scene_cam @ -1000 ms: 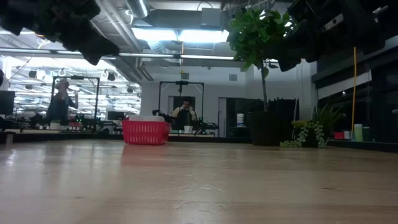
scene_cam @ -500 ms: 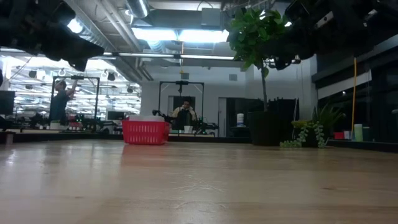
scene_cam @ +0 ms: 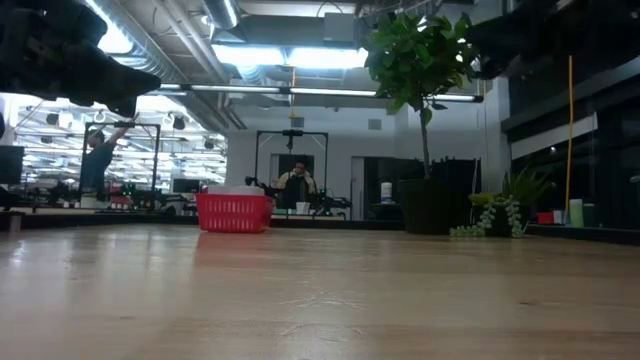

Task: Pick and place pill bottles into a basket
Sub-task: Return to Home Position

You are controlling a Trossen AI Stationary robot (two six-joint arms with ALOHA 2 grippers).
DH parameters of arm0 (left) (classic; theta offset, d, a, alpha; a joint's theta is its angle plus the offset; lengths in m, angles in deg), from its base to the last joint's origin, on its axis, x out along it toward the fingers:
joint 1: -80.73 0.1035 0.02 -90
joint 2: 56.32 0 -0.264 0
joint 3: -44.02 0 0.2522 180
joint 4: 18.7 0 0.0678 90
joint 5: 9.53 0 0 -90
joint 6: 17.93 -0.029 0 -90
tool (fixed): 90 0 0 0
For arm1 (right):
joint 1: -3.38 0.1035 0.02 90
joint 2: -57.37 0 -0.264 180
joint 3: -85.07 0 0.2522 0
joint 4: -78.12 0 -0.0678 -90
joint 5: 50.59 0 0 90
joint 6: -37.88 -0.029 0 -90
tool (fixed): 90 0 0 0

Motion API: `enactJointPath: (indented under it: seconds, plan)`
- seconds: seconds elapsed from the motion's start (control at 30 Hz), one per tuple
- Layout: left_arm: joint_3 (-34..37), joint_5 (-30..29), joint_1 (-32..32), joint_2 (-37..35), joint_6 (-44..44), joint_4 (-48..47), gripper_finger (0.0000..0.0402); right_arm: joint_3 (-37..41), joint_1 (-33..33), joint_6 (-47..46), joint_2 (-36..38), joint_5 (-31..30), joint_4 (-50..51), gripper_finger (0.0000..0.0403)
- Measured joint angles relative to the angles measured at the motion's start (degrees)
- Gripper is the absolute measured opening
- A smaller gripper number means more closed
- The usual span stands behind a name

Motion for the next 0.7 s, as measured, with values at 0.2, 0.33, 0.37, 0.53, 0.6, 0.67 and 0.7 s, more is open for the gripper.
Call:
enactJointPath:
  seconds: [0.2,0.33,0.37,0.53,0.6,0.67,0.7]
  plan:
    - [0.0,0.0,0.0,0.2,0.7,0.0,0.0003,8.7,0.0,-0.3,9.8,0.0,-3.9,0.0010]
    - [0.0,0.0,0.0,0.2,1.0,0.0,0.0001,13.9,-0.1,-1.4,16.6,0.0,-6.2,0.0010]
    - [0.0,0.0,0.0,0.2,1.0,0.0,0.0001,14.6,-0.3,-1.5,18.4,0.0,-5.2,0.0010]
    - [0.0,0.0,0.0,0.3,1.0,0.0,0.0003,16.6,-1.2,-2.0,26.5,-0.1,-1.5,0.0010]
    - [0.0,0.0,0.0,0.3,1.0,0.0,0.0001,17.0,-1.5,-3.4,28.9,0.0,1.1,0.0010]
    - [0.0,0.0,0.0,0.3,1.0,0.0,0.0001,17.0,-1.5,-5.0,30.2,-0.1,2.8,0.0010]
    - [0.0,0.1,0.0,0.3,1.0,0.0,0.0002,17.0,-1.5,-5.7,30.4,-0.1,3.8,0.0010]
